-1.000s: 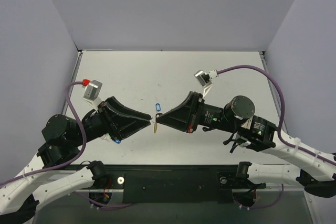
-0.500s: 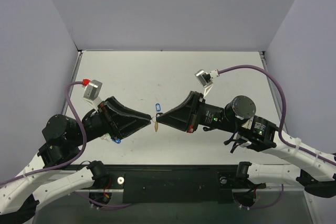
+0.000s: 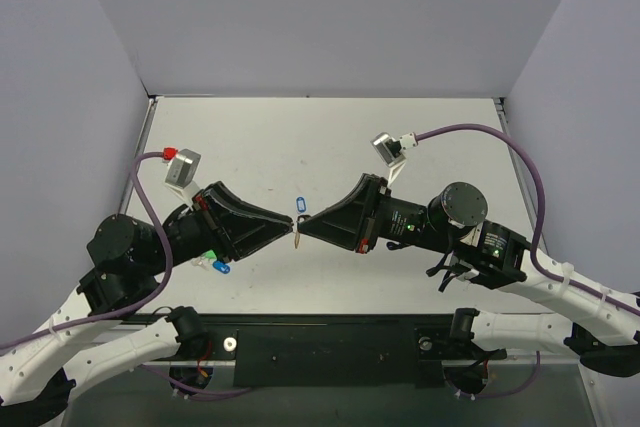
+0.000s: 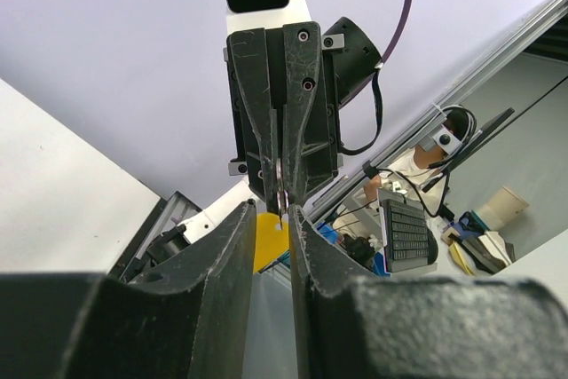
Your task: Remove the keys from the keyring
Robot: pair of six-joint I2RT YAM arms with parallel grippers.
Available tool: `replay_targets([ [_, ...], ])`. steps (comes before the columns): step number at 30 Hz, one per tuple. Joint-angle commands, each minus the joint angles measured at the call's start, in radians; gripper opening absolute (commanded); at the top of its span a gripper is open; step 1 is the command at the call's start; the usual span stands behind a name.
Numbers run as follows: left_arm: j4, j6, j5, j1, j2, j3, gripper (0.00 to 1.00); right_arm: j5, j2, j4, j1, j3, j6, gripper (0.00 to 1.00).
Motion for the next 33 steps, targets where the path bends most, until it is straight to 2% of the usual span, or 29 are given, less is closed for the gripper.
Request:
replay_targets([
  [1,0.057,-0.005,0.017,-0.005,0.008,-0.001,0.30,-0.001,-0.006,0.066,0.010,0.032,-0.011,0.00],
  [15,0.061,-0.008,0.020,-0.005,0.009,-0.001,0.17,-0.009,-0.002,0.076,0.012,0.020,-0.002,0.00],
  [33,0.051,-0.006,0.033,-0.005,0.003,-0.009,0.20,-0.004,0.009,0.073,0.015,0.026,-0.003,0.00],
])
